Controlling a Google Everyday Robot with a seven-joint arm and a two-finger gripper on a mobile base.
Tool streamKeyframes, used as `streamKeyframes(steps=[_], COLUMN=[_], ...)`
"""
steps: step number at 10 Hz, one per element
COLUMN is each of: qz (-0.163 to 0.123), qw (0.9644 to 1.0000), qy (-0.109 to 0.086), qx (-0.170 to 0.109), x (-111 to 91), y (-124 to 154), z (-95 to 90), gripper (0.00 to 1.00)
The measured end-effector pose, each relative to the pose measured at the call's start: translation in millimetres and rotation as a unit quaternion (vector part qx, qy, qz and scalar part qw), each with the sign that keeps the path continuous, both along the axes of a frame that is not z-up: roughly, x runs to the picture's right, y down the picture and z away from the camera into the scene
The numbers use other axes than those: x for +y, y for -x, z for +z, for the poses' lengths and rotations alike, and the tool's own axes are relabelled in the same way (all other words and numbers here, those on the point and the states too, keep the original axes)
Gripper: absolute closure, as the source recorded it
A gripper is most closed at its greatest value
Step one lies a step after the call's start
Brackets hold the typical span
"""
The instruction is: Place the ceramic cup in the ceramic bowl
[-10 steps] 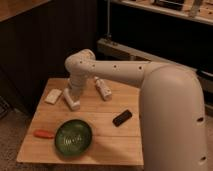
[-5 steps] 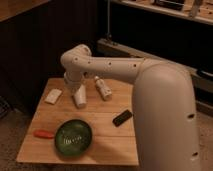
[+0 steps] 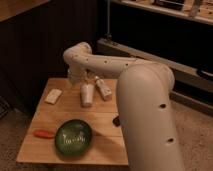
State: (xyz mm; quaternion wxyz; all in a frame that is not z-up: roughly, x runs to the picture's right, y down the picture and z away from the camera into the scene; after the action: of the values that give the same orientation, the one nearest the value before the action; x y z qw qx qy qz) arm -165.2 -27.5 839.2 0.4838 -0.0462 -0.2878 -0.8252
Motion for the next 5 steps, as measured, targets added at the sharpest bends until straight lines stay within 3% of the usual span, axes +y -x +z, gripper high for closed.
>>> streamKeyframes(steps=[3,5], qz=[0.025,0.042], qw=[0.9989,0.9974], qy=[0.007,0.017], qx=[0.038,0.057], x=[-9,-2], y=[-16,-25], z=[22.3,36.1], gripper=[0.20,0.20])
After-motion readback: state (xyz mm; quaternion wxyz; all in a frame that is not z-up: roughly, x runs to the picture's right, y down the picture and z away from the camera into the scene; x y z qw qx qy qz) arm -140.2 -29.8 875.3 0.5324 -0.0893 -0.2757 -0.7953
